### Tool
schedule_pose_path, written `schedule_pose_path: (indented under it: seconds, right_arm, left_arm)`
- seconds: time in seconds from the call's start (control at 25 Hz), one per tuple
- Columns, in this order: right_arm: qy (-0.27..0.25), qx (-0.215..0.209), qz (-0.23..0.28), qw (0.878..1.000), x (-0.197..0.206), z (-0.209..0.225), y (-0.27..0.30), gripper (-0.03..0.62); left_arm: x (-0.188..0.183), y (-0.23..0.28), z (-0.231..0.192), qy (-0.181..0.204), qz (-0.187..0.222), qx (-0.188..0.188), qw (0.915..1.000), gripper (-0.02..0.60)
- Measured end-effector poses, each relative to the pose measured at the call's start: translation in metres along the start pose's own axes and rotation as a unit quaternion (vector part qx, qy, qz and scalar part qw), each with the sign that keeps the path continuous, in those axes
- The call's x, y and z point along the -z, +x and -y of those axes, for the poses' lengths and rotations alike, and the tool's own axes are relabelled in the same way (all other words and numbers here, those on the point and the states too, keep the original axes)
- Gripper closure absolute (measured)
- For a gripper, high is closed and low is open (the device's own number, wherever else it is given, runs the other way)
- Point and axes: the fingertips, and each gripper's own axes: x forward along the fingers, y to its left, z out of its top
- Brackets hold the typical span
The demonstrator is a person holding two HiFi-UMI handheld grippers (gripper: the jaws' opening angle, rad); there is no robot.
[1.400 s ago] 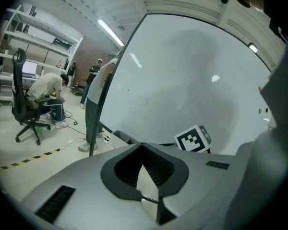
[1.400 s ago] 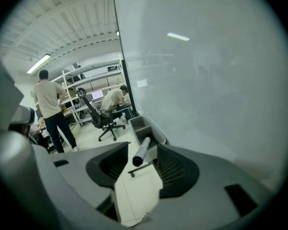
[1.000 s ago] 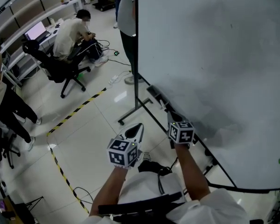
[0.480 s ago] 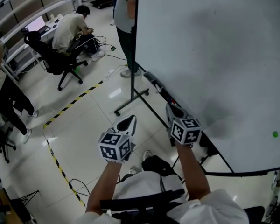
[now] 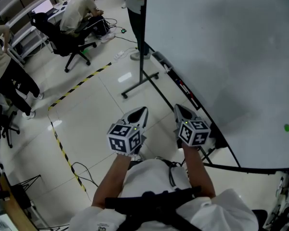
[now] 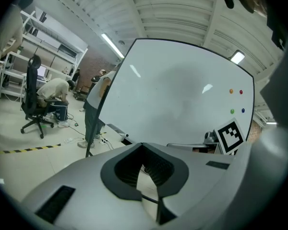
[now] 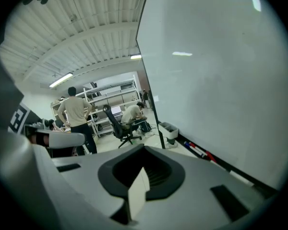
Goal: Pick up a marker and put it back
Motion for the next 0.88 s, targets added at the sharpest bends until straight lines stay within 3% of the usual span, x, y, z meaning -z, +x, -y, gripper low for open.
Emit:
schedule_pose_path:
  seconds: [0.2, 0.88]
  right_arm:
    - [0.001, -0.014, -0.021, 1.0, 0.027, -0.008, -0.008, 0.589]
    - [-0.01, -0.029, -0.014, 0.999, 0.011, -0.013, -0.004, 0.588]
  left_arm:
    - [0.013, -0.007, 0.006, -0.011, -0.003, -0.01, 0.9999, 0.584]
    - [0.011, -0.003, 0.008, -0.013, -0.002, -0.014, 0.9998, 0.584]
